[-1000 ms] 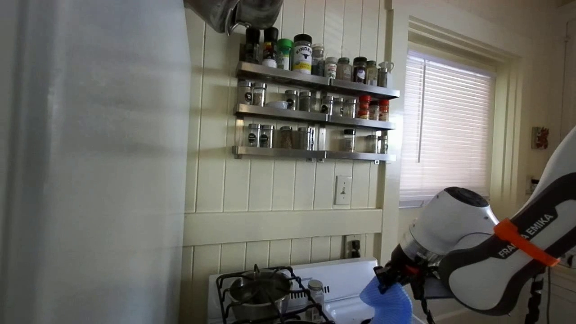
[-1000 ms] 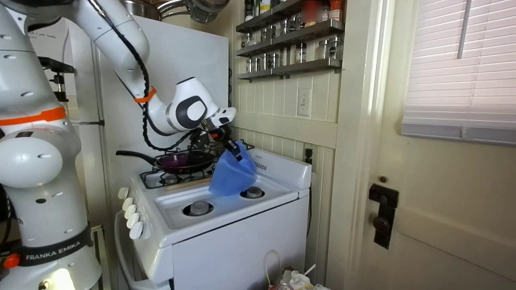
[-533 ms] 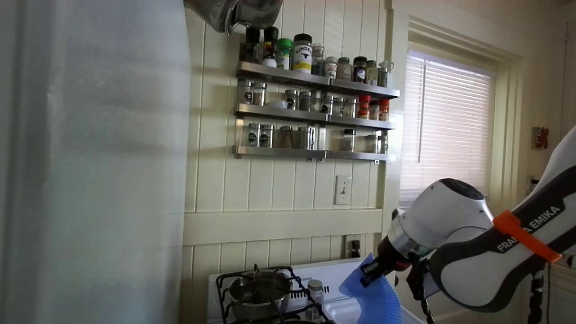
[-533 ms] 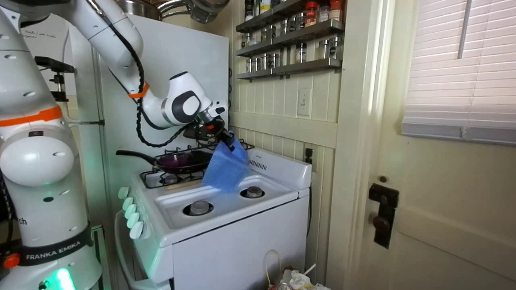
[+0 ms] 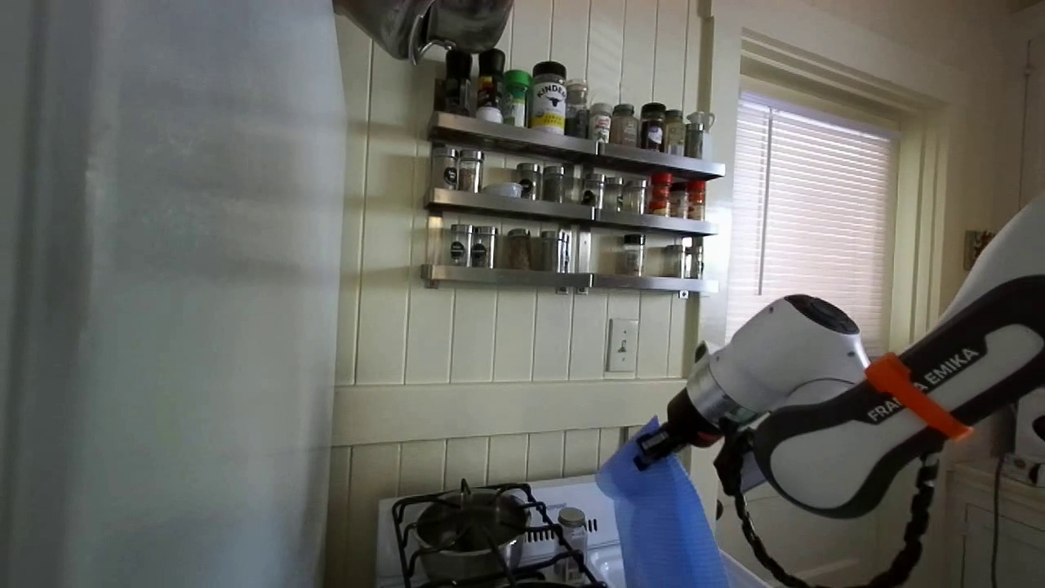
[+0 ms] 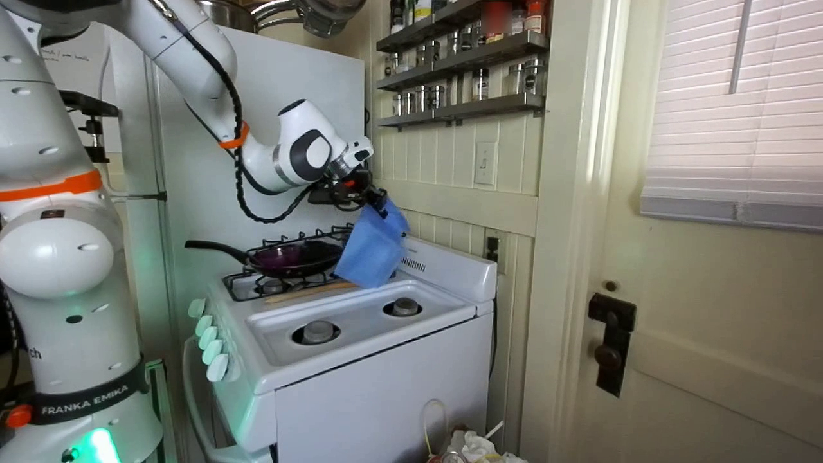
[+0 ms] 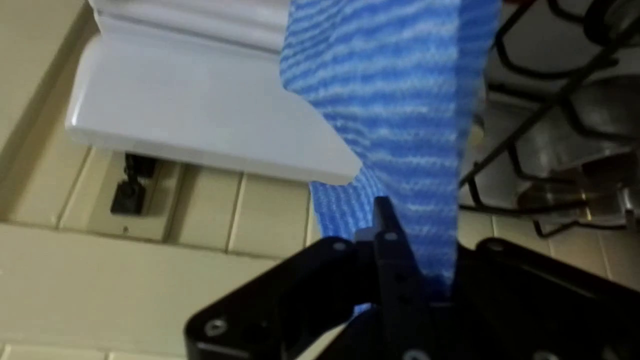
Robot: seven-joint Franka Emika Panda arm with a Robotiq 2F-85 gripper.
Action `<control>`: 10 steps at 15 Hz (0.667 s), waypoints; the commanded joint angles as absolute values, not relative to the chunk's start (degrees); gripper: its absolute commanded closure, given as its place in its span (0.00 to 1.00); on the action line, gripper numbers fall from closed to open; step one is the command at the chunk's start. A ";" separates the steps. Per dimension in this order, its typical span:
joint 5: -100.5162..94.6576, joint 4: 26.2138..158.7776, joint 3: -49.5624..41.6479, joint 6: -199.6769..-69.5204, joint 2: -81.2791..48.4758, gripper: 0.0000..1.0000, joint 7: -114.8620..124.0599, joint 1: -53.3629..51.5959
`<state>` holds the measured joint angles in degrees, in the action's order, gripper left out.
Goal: Use the blue fabric to wipe the right side of the stove.
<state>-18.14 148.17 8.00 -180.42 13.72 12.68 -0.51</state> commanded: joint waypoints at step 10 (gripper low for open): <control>13.74 115.56 16.47 -177.62 -9.79 1.00 -27.50 -18.96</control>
<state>6.96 124.35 8.35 -180.71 -4.31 -16.26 -23.66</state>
